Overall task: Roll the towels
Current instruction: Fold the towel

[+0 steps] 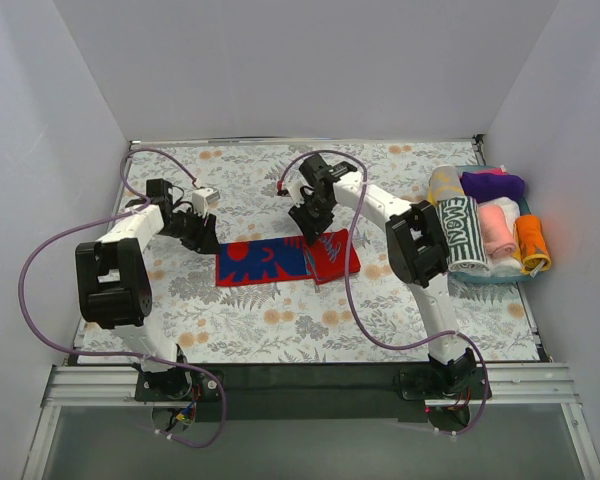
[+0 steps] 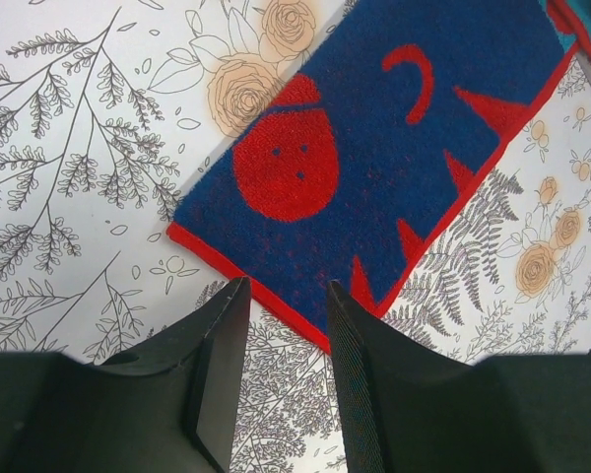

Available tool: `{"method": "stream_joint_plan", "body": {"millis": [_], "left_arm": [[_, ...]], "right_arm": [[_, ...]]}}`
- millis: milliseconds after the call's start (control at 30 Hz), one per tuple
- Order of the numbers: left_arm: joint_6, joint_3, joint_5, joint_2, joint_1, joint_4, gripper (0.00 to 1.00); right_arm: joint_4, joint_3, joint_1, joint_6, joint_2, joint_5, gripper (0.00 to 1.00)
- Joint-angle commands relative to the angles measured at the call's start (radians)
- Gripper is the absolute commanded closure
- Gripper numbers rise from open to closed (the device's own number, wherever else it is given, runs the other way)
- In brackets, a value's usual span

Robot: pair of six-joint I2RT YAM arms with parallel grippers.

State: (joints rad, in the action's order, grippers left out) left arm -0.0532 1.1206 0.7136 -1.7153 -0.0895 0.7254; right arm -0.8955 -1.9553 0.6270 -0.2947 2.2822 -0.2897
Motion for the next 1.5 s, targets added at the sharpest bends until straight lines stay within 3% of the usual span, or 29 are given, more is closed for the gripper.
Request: {"method": "stream_joint_plan", "body": {"millis": [0, 267, 533, 633, 833, 1467], "left_arm": [[-0.008, -0.007, -0.005, 0.002, 0.005, -0.027, 0.66], [-0.019, -0.012, -0.011, -0.021, 0.017, -0.041, 0.66], [-0.034, -0.008, -0.045, -0.041, 0.037, -0.057, 0.64], [-0.039, -0.008, -0.051, -0.05, 0.04, -0.061, 0.64], [-0.045, -0.027, -0.065, -0.064, 0.048, -0.07, 0.64], [-0.05, -0.034, -0.097, -0.089, 0.05, -0.069, 0.65]], "right_arm": [[0.013, -0.008, 0.013, 0.015, -0.004, -0.022, 0.68], [0.01, 0.018, 0.03, 0.043, -0.032, -0.051, 0.61], [0.012, 0.032, 0.048, 0.049, -0.01, 0.014, 0.6], [0.013, 0.029, 0.051, 0.058, -0.003, 0.023, 0.68], [0.015, -0.011, 0.051, 0.088, -0.012, 0.056, 0.99], [0.046, -0.091, 0.025, 0.178, -0.033, 0.132, 0.99]]}}
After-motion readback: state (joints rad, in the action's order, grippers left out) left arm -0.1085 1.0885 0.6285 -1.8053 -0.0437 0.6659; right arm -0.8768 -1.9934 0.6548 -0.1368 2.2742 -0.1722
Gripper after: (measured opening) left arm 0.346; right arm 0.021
